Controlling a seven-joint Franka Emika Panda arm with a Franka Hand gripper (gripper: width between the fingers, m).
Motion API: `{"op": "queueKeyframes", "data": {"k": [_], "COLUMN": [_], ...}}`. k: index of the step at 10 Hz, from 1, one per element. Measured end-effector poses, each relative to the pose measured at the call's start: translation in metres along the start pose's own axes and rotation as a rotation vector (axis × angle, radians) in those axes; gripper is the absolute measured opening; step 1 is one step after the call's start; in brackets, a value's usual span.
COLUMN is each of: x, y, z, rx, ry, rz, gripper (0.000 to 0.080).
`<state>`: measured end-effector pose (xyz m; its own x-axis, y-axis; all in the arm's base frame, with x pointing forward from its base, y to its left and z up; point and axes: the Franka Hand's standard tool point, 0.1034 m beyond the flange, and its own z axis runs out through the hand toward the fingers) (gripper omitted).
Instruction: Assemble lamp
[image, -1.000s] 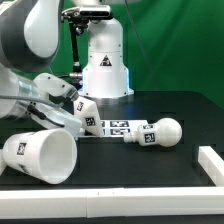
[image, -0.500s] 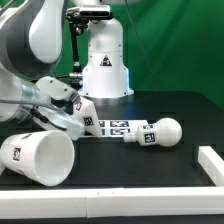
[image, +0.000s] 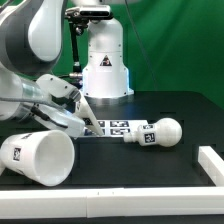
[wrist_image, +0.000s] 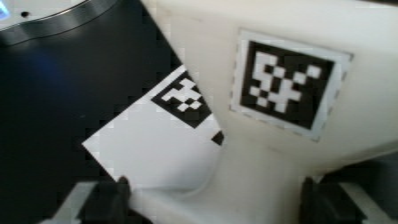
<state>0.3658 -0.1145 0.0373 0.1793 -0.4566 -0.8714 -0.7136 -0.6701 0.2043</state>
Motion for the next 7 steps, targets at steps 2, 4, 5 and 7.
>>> {"op": "queueKeyframes", "data": {"k": [2, 4, 5, 7], "x": [-0.010, -0.032, -0.036, -0.040], "y": [-0.004, -0.012, -0.018, -0.029], "z": [-0.020, -0.048, -0.058, -0.061], "rx": [-0.013, -0.037, -0.035, -0.006], "ry": [0.011, 0.039, 0.073, 0.239], "rz": [-0.084, -0.194, -0.211, -0.245], "gripper": [0.0316, 0.0147, 0.0036, 0.0007]}}
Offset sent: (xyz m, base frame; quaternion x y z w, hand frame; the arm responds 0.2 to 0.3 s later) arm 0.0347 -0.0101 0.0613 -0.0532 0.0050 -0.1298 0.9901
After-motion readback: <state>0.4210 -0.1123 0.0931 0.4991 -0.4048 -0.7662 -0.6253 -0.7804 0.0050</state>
